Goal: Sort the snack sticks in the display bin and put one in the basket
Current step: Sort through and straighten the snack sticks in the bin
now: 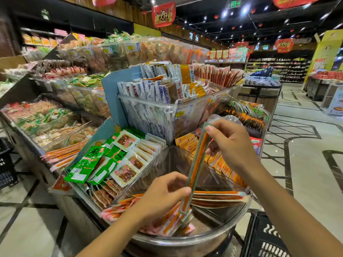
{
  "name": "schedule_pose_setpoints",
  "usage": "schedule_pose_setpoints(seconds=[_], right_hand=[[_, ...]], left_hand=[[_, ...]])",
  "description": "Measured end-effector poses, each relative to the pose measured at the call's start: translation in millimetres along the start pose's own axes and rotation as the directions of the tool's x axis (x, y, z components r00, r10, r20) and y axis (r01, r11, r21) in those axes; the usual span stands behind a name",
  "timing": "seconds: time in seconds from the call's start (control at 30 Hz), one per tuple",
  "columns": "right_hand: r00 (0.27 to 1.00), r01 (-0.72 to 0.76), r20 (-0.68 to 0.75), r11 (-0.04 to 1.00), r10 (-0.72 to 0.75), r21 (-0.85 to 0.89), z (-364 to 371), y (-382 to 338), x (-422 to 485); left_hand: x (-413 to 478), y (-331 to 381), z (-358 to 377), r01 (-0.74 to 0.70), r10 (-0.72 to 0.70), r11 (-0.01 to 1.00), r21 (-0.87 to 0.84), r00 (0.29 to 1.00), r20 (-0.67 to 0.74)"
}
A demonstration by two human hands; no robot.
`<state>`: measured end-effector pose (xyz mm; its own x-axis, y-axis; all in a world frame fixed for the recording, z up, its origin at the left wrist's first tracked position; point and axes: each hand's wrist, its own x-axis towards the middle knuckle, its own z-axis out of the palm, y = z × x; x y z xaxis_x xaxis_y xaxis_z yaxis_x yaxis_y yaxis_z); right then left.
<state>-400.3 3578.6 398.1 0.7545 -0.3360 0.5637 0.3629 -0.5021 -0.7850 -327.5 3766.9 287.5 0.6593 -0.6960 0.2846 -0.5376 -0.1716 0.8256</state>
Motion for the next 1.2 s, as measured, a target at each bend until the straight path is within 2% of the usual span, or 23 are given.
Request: schedule_pose_setpoints(seconds=[0.2, 0.37, 0.57, 0.7, 0.8, 0.93, 1.03, 1.2], right_hand=[[0.998, -0.011, -0.058, 1.0, 0.012, 0.02, -6, 8, 1], [0.997, -0.048, -0.062, 0.998, 0.05, 0.036, -5, 15, 4], [0.996, 0.03, -0.085, 0.992, -0.04, -0.122, -3, 20, 5], [0.995, -0.019, -0.1, 0.994, 0.007, -0.112, -1, 26, 4], [0.996, -0.075, -0.05, 0.997, 0.074, -0.017, 5, 27, -1], [0.991, -0.085, 0.089, 0.987, 0.098, -0.137, 18, 41, -16], [0.983, -0.108, 0.134, 0.983, 0.128, -0.15, 21, 46, -21], [0.996, -0.085, 0.01, 0.978, 0.089, -0.192, 14, 47, -16]], left_hand=[[-1, -14, 19, 0.024, -0.025, 0.994, -0.104, 1.0, -0.012], [-1, -17, 19, 0.025, -0.027, 0.995, -0.092, 1.0, -0.017], [-4, -16, 19, 0.037, -0.037, 0.995, -0.095, 0.999, 0.004], [-4, -17, 19, 0.044, -0.046, 0.993, -0.106, 0.999, -0.014], [-3, -16, 19, 0.049, -0.053, 0.991, -0.124, 0.998, -0.031], [-3, -14, 17, 0.052, -0.061, 0.987, -0.153, 0.997, -0.056], [-3, -13, 16, 0.056, -0.066, 0.983, -0.176, 0.996, -0.054], [-3, -12, 17, 0.098, -0.112, 0.968, -0.231, 0.993, -0.048]])
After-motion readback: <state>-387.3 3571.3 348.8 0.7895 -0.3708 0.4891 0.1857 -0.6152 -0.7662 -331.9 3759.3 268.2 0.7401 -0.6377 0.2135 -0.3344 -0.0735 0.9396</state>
